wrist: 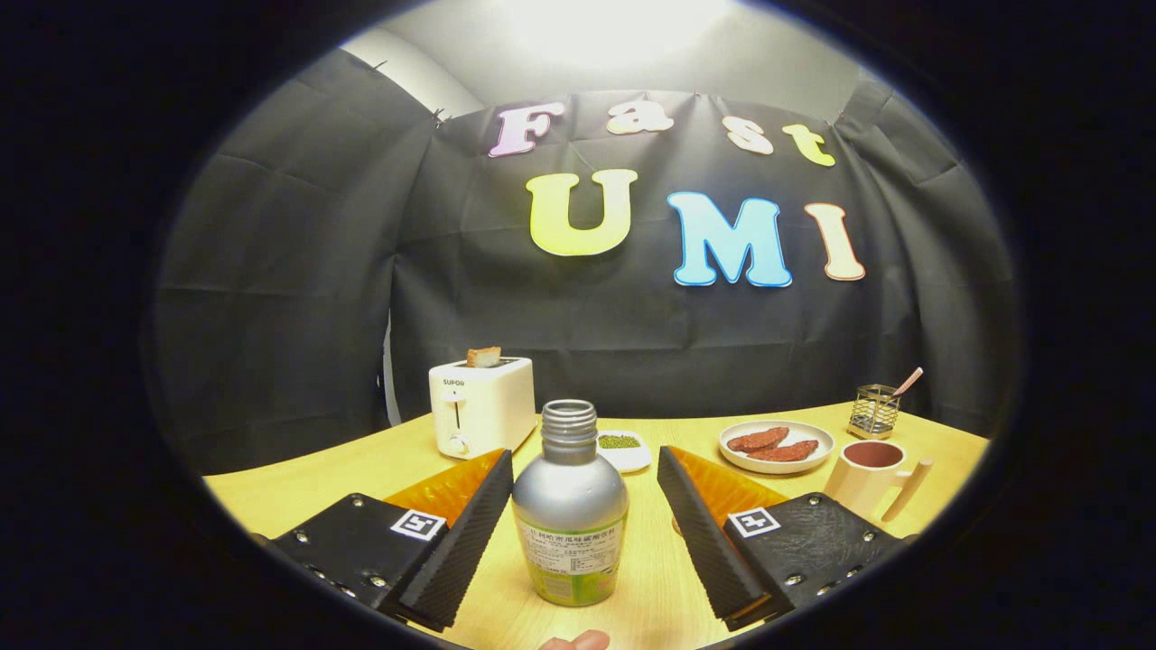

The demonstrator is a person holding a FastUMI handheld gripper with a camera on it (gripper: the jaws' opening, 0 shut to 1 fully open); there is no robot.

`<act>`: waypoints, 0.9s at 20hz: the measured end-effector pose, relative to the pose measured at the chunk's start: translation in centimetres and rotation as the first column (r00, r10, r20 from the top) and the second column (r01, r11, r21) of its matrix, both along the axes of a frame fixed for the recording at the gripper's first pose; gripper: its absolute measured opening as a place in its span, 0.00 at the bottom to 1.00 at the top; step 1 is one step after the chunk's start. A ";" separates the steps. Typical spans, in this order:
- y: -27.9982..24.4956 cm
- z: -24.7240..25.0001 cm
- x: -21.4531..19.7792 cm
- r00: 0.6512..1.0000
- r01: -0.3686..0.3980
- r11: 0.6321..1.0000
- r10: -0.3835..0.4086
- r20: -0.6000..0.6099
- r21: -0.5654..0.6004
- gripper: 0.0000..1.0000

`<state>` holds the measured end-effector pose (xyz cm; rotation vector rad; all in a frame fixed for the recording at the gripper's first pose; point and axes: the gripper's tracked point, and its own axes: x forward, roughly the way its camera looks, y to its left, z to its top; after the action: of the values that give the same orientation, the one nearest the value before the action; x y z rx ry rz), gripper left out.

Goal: Take the bottle from table, then pour the juice into the cup, finally place the bottle on the coaster

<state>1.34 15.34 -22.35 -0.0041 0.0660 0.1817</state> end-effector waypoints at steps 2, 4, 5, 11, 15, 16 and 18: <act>0.4 -1.1 0.6 1.000 -0.001 1.000 0.001 -0.020 -0.012 0.98; 0.6 -2.4 1.2 0.999 -0.002 1.000 0.001 -0.034 -0.022 0.99; 0.6 -2.8 1.4 0.999 0.001 1.000 -0.002 -0.041 -0.030 0.98; 0.8 -3.2 1.4 1.000 0.008 0.997 -0.009 -0.020 -0.071 0.87; 1.1 -2.9 1.3 0.999 -0.027 1.000 0.027 -0.028 -0.006 0.78; 0.7 -2.6 1.2 0.999 -0.024 1.000 0.024 -0.030 0.016 0.78; -0.4 -1.4 1.2 1.000 -0.004 0.999 0.006 -0.030 0.049 0.78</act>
<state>2.58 14.98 -23.72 0.0470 0.0919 0.1884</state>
